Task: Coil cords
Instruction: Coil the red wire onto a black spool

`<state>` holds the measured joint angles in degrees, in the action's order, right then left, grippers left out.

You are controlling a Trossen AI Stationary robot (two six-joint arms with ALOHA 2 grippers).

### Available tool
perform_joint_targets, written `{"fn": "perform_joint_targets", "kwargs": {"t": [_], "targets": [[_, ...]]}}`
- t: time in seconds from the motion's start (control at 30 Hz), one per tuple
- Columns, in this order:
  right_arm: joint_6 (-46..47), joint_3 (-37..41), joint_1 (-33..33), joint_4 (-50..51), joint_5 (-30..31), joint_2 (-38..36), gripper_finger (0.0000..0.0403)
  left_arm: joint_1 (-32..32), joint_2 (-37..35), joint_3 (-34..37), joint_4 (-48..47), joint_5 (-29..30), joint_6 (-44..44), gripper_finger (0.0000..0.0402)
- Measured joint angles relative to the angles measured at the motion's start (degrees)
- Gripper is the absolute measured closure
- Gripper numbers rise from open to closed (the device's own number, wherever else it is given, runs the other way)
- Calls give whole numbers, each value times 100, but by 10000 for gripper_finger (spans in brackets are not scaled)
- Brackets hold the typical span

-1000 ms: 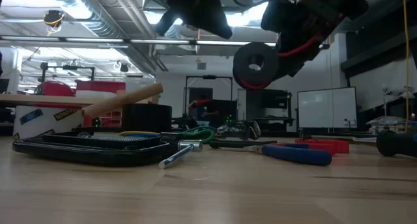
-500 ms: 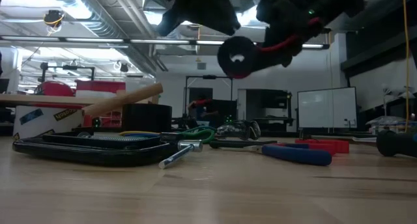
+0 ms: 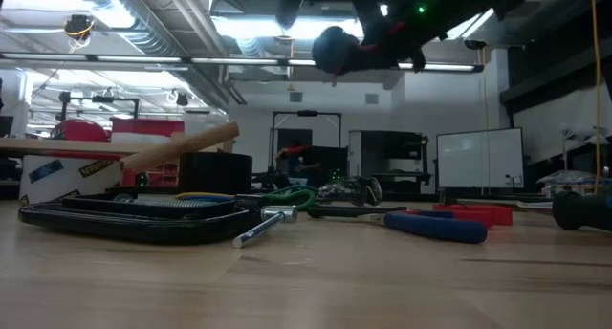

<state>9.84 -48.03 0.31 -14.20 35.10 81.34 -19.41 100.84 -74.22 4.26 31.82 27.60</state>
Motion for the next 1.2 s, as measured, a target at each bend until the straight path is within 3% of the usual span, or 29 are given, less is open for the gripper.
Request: {"fn": "perform_joint_targets", "kwargs": {"t": [0.23,0.6,0.83,1.2], "targets": [[-735,0,2,-922,621,0,401,58,231,0,311,861,1603,277],[-2035,0,2,-1215,1201,0,401,223,299,0,1069,2044,2974,282],[-2099,0,2,-1529,1195,0,401,411,299,0,1157,2094,3826,282],[-2075,0,2,-2013,1078,0,402,607,408,-2,1254,2121,4150,282]]}}
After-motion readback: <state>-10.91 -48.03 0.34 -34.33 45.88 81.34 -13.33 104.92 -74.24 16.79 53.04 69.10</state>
